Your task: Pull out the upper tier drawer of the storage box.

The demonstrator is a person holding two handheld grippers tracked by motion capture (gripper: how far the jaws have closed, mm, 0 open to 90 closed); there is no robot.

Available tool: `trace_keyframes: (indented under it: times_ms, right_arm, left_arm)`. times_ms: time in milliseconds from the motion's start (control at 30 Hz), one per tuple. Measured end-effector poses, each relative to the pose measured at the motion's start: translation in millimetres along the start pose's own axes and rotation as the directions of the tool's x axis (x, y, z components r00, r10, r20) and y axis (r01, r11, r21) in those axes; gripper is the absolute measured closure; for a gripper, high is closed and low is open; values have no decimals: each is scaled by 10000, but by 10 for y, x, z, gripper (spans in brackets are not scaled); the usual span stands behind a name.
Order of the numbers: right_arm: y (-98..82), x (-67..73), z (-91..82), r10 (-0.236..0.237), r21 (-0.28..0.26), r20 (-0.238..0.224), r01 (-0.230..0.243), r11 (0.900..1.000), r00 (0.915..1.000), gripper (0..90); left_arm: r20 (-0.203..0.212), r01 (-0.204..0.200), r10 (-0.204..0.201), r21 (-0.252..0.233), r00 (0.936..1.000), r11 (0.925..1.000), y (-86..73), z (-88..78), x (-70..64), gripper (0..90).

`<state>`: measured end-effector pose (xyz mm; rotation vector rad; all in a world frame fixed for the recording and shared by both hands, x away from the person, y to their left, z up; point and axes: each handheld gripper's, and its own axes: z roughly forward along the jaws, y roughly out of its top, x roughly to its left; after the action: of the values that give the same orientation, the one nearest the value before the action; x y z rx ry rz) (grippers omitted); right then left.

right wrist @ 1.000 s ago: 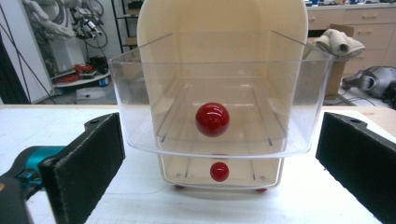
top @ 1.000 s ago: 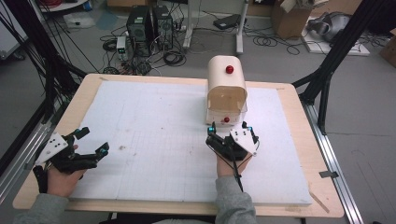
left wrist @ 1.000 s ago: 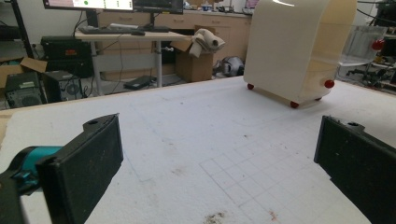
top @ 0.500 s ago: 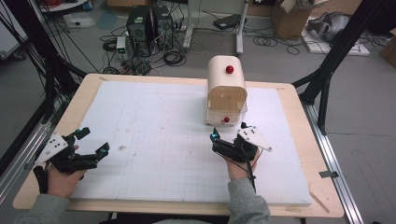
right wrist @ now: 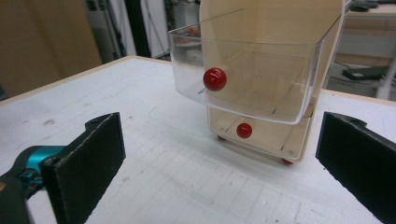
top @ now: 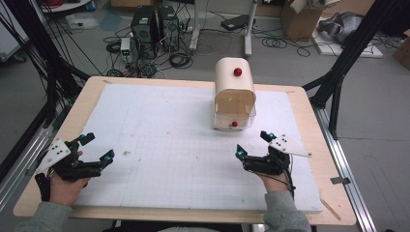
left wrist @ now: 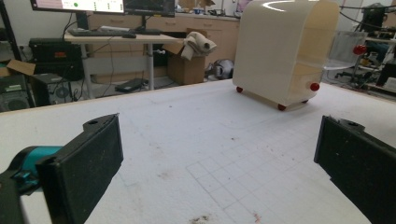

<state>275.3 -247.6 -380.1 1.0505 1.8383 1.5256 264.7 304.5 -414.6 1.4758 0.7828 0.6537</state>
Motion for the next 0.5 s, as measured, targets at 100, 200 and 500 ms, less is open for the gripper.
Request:
trace_keyframes:
  times_ms: [100, 200, 500]
  right_arm:
    - [-54, -120, -109, -213, -192, -677, 200, 9996, 9975, 51]
    - [-115, -216, -174, -402, -304, -663, 382, 9988, 9970, 55]
    - [-175, -412, -398, -279, -849, -291, 253, 9961, 9992, 20]
  left_arm:
    - [-39, -102, 103, 44, 9999, 9999, -2, 6, -26, 17]
    - [-28, -78, 78, 96, 10000, 9999, -13, 10, -27, 17]
    - [-12, -96, 96, 105, 10000, 9999, -11, 6, -23, 17]
